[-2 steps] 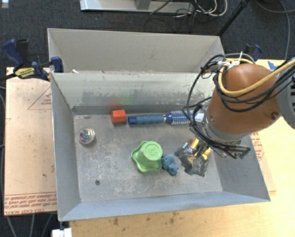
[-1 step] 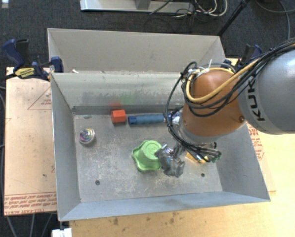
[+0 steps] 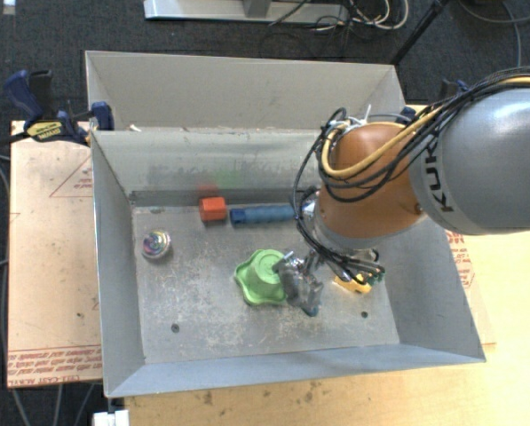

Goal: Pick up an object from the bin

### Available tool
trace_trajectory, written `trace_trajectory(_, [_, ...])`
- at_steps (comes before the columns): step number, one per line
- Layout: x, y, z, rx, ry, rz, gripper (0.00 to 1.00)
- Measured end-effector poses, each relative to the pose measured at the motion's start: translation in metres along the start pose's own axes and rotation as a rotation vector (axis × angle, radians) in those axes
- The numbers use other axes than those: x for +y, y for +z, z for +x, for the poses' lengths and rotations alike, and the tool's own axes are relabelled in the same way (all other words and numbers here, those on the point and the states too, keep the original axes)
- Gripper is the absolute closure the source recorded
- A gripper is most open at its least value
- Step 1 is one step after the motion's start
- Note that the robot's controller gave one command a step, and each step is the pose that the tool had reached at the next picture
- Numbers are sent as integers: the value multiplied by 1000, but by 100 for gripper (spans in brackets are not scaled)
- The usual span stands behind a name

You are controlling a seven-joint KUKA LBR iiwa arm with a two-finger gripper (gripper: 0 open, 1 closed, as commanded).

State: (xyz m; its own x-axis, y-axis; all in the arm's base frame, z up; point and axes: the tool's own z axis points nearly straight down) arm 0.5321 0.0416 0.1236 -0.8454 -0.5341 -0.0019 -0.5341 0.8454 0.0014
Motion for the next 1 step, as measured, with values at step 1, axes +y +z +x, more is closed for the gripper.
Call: trace_trajectory(1, [1,-7,0,-1,55,0,100])
